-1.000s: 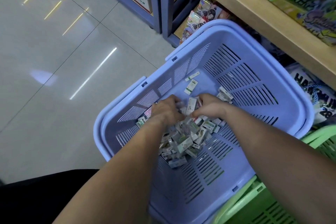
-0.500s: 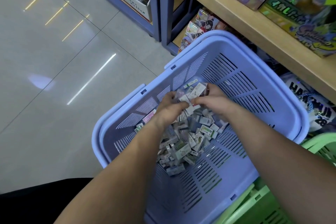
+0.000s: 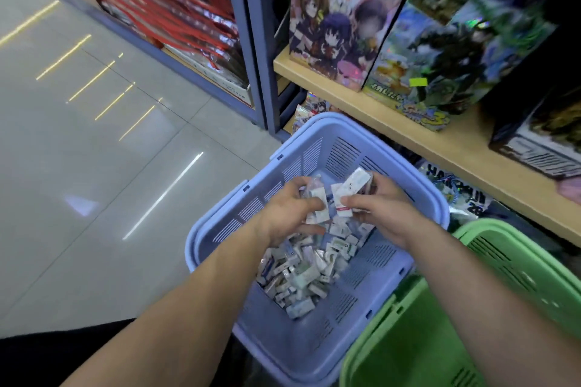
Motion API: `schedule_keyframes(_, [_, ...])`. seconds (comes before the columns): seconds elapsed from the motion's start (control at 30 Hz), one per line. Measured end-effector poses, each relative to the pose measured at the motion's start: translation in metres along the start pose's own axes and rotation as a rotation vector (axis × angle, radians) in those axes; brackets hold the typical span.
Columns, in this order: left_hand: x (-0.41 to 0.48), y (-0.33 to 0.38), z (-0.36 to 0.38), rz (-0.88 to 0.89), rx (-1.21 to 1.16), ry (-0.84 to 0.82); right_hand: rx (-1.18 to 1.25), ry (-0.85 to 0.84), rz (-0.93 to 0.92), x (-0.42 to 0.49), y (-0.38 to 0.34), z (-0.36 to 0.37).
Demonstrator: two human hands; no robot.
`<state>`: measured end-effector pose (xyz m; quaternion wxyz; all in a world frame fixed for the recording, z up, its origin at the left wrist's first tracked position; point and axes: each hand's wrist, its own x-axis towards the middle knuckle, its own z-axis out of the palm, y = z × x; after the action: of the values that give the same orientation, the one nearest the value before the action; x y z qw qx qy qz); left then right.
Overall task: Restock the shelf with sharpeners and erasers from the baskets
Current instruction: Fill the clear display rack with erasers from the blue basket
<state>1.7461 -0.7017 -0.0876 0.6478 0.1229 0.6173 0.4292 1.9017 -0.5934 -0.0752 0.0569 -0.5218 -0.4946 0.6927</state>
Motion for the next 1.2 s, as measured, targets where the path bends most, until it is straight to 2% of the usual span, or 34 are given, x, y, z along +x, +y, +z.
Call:
schedule_keyframes(0.13, [-0.057, 0.036, 0.022, 0.091, 0.043, -0.053, 0.171, 0.001, -0.060, -0.061, -0.020, -0.008])
schedule_keyframes(0.3, [-0.135, 0.055, 0.045, 0.195, 0.117, -0.055, 0.307, -0.143, -0.169, -0.135, -0.042, -0.013])
schedule_keyframes(0.47, [-0.177, 0.058, 0.068, 0.177, 0.060, -0.068, 0.347, -0.233, -0.193, -0.188, -0.042, -0.025])
schedule_keyframes(0.63, [-0.177, 0.045, 0.093, 0.224, 0.237, -0.055, 0.395, -0.122, -0.151, -0.211, -0.029, -0.041])
schedule_keyframes(0.9, [-0.152, 0.043, 0.116, 0.266, 0.322, -0.002, 0.307, 0.032, -0.114, -0.196, -0.032, -0.054])
schedule_keyframes(1.03, [-0.140, 0.040, 0.121, 0.215, 0.238, 0.006, 0.215, -0.008, -0.119, -0.191, -0.038, -0.057])
schedule_keyframes(1.2, [-0.130, 0.040, 0.116, 0.187, 0.186, 0.041, 0.260, -0.062, -0.076, -0.178, -0.039, -0.052])
